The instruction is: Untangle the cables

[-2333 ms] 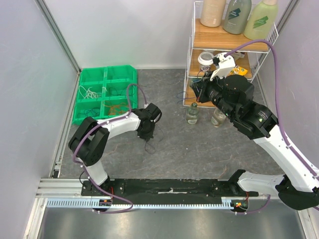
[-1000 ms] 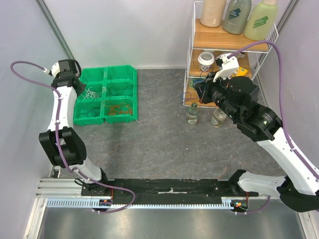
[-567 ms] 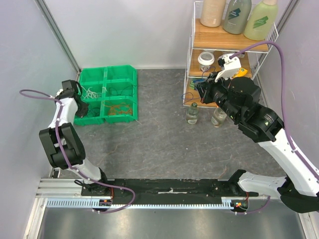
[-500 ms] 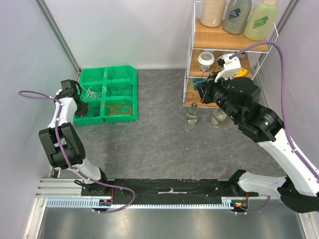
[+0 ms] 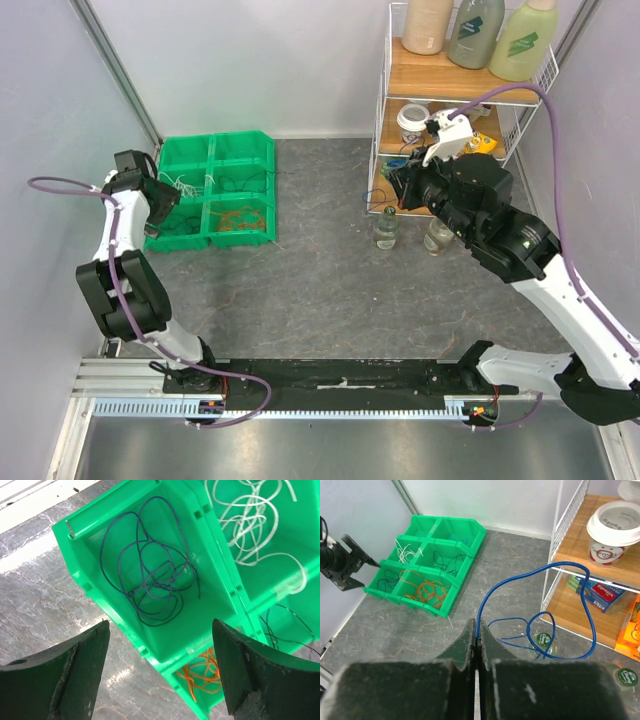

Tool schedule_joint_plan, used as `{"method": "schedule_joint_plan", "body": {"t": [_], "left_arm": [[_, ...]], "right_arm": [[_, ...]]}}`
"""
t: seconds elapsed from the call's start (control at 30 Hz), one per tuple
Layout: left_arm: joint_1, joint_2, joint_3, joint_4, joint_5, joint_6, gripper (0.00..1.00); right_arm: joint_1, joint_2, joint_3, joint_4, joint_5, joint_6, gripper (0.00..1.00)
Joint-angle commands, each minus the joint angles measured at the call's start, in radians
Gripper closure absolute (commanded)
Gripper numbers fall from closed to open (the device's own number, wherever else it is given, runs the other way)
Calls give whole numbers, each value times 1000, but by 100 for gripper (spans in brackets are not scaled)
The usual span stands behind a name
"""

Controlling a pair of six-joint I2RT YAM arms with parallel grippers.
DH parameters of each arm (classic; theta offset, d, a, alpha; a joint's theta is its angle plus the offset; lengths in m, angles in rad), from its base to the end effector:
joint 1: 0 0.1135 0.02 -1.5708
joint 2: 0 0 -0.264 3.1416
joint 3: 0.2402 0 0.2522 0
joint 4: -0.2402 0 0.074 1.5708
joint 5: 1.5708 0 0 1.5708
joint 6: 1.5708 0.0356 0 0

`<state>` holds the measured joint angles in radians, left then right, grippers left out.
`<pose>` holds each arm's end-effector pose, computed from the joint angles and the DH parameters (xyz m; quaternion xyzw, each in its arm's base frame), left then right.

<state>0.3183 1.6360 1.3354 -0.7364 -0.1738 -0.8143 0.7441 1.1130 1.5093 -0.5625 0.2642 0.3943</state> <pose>0.3252 0.1136 0.2678 -0.5349 0.7987 0.0167 0.2753 0.1630 0.1374 0.4823 -0.0479 0.7600 0.2604 0.5936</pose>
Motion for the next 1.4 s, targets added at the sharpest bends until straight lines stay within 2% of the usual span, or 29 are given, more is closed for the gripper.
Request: {"method": "schedule_joint_plan", "body": {"t": [0.0, 0.1, 0.23, 0.27, 0.4, 0.57, 0.63, 0.8, 0.9, 1.07, 1.17, 1.37], "left_arm": [[-45, -113, 12, -20, 51, 26, 13], [-165, -168, -25, 18, 106, 79, 22], [-382, -241, -53, 70, 151, 183, 23], [-410, -263, -67, 95, 167, 220, 23], [-473, -320, -151, 247, 394, 358, 22], [-541, -331, -220, 313, 516, 396, 23], [-554, -318, -246, 333, 562, 392, 23], [-645, -248, -248, 309, 614, 452, 24], [-700, -234, -262, 307, 625, 474, 25], [-818, -191, -254, 275, 574, 513, 23], [-912, -139, -242, 207, 482, 517, 12], [-1102, -84, -262, 141, 341, 529, 4]], "right_arm": [[-2, 63, -1, 15, -141, -57, 100], [-2, 123, -7, 33, -294, -84, 100], [0, 232, -38, 9, -468, -130, 100], [1, 258, -49, -2, -506, -138, 100], [17, 370, -122, -49, -574, -153, 100], [31, 464, -202, -68, -583, -155, 100], [32, 473, -219, -65, -568, -146, 92], [31, 466, -239, -68, -563, -135, 49], [31, 429, -273, -80, -518, -127, 33], [17, 280, -359, -70, -292, -43, 20], [-29, 184, -399, -66, -180, 8, 17], [-141, 74, -465, -57, -154, 40, 16]]}}
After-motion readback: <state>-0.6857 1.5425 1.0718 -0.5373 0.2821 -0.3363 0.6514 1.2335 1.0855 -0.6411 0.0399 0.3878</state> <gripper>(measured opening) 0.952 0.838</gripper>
